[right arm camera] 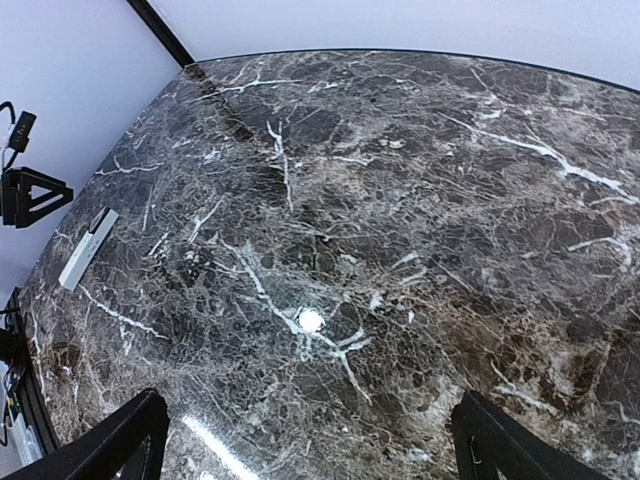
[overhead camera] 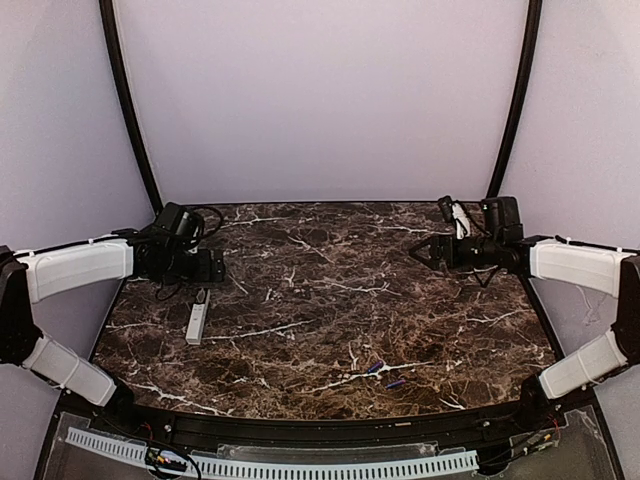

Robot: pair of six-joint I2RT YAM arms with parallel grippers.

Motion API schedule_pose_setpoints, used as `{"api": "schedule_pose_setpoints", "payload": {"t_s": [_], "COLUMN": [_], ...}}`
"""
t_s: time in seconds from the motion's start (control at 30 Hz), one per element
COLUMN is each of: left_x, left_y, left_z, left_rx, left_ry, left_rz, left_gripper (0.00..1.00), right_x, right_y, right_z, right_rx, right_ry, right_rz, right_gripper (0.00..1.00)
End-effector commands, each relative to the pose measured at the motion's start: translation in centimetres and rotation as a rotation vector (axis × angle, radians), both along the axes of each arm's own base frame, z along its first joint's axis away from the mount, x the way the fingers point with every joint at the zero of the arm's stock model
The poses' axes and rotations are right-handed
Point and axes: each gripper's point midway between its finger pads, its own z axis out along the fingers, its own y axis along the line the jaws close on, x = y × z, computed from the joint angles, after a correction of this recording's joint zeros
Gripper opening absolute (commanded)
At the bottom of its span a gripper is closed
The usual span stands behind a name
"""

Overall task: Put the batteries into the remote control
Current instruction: Pick up the remote control from the center of the board.

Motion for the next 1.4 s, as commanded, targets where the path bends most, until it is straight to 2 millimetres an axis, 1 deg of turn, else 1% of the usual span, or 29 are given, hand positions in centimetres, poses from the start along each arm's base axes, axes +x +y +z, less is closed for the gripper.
{"api": "schedule_pose_setpoints", "payload": {"t_s": [0.0,0.03,0.07,0.1,0.2,0.3,0.33,0.37,0.4,0.43,0.47,0.5,0.6,0.77,1.03,1.13,1.17,1.23,1.27,1.33,1.37], "left_x": [-2.6,-3.2,-3.5,-4.0,-5.1,-6.0,-6.3,-6.4,-6.8,-6.9,-7.2,-7.1,-7.5,-7.8,-8.0,-7.8,-7.8,-7.5,-7.3,-6.9,-7.1], "left_y": [1.1,1.2,1.2,1.4,2.3,2.8,2.8,2.7,2.6,2.6,2.6,2.6,2.7,2.9,2.9,2.2,1.8,1.1,0.9,-0.2,-1.2], "left_z": [-1.0,-1.6,-1.5,-1.9,-2.7,-3.8,-4.5,-4.8,-5.5,-5.8,-6.4,-6.6,-7.6,-8.9,-10.4,-10.5,-10.5,-10.5,-10.5,-10.0,-9.8], "left_rx": [0.027,0.024,0.018,0.019,0.049,0.071,0.071,0.065,0.063,0.062,0.063,0.060,0.058,0.063,0.077,0.052,0.036,0.011,0.001,-0.037,-0.082], "left_ry": [0.097,0.115,0.117,0.130,0.166,0.210,0.233,0.241,0.263,0.269,0.286,0.287,0.310,0.339,0.375,0.369,0.374,0.372,0.366,0.348,0.351], "left_rz": [0.025,0.024,0.024,0.024,0.050,0.057,0.055,0.052,0.051,0.052,0.052,0.052,0.045,0.046,0.025,0.000,-0.019,-0.042,-0.051,-0.092,-0.130], "left_gripper": [1.00,1.00,1.00,1.00,1.00,0.92,0.90,0.84,0.82,0.77,0.75,0.72,0.66,0.62,0.46,0.37,0.35,0.27,0.26,0.22,0.20], "right_x": [-0.2,-0.2,-0.3,-0.4,-0.7,-0.9,-0.9,-1.0,-1.0,-1.1,-1.2,-1.3,-1.3,-1.7,-1.8,-1.6,-1.6,-1.7,-1.9,-2.1,-2.3], "right_y": [2.1,2.3,2.6,2.8,3.6,4.4,4.6,4.9,5.1,5.3,5.4,5.6,5.7,6.2,6.7,6.7,6.8,6.9,6.9,7.0,7.0], "right_z": [1.7,1.7,1.7,1.7,1.8,2.0,2.1,2.1,2.2,2.4,2.6,2.7,3.0,3.5,4.4,4.4,4.4,4.5,4.5,4.6,4.6], "right_rx": [0.067,0.074,0.081,0.087,0.108,0.129,0.133,0.136,0.139,0.143,0.146,0.150,0.156,0.184,0.207,0.206,0.207,0.210,0.213,0.218,0.219], "right_ry": [-0.053,-0.052,-0.053,-0.051,-0.049,-0.051,-0.051,-0.049,-0.051,-0.052,-0.056,-0.056,-0.062,-0.066,-0.066,-0.065,-0.063,-0.060,-0.060,-0.060,-0.057], "right_rz": [0.112,0.125,0.138,0.152,0.194,0.232,0.241,0.251,0.260,0.269,0.278,0.284,0.289,0.318,0.342,0.336,0.339,0.349,0.357,0.370,0.375], "right_gripper": [0.99,0.99,0.99,0.99,0.99,0.99,0.99,0.99,0.99,0.99,0.99,0.99,0.99,0.99,0.99,0.99,0.99,0.99,0.99,0.99,0.99]}}
